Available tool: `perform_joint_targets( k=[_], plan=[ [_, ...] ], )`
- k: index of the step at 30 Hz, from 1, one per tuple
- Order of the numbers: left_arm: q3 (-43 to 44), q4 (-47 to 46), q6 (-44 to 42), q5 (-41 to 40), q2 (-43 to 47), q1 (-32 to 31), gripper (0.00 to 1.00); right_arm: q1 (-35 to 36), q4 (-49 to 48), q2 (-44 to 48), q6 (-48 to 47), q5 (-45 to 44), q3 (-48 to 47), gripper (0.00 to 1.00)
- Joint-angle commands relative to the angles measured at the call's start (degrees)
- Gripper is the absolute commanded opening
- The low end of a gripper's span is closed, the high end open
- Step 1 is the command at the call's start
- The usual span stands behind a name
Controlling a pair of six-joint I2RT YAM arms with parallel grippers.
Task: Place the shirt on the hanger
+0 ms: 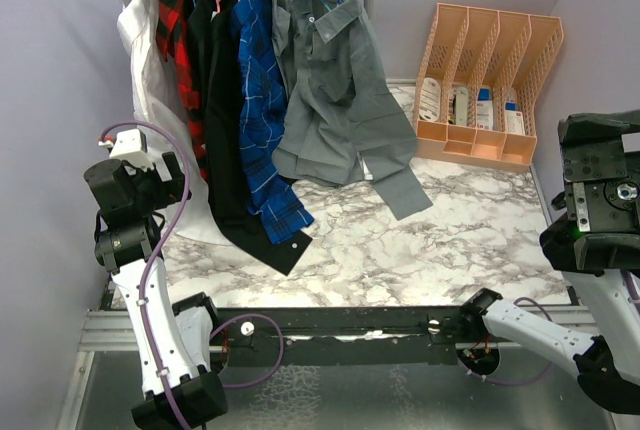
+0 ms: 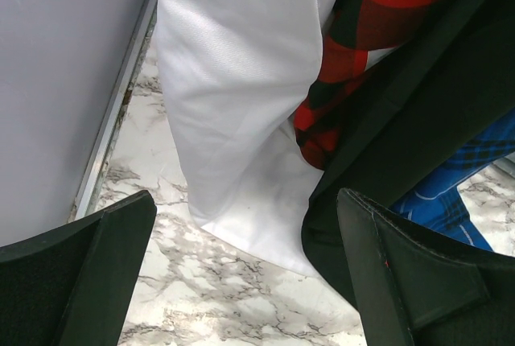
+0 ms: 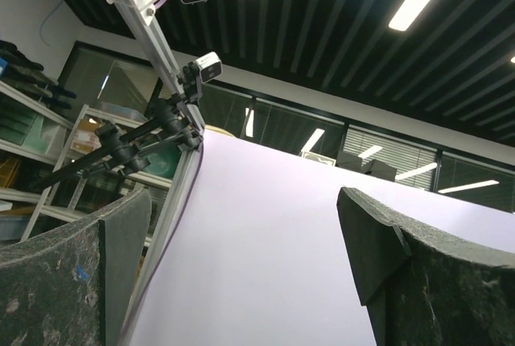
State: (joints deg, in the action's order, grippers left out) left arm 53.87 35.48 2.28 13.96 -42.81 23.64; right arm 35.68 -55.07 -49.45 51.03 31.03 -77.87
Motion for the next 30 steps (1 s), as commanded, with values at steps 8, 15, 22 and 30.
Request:
perform_joint_targets(
  k=[8,15,22,30],
  plan=[
    [-0.1,-0.9,0.9,0.4,0.9,0.6,0.99,0.1,21.5,6.4,-11.0,-8.5,1.6,1.0],
    [0.0,-0.7,0.9,-0.1,1.8,0.5,0.99,0.1,73.6,6.0,-20.8,-40.0,-5.4,1.0],
    [-0.1,-0.8,0.8,0.1,1.8,0.2,0.99,0.1,88.9,7.9,-12.7,-50.5,-6.3,0.99],
    [-0.1,-0.7,0.7,0.0,2.5,0.2,0.99,0.1,86.0,10.0,-9.7,-46.4,-3.2,0.99]
  ],
)
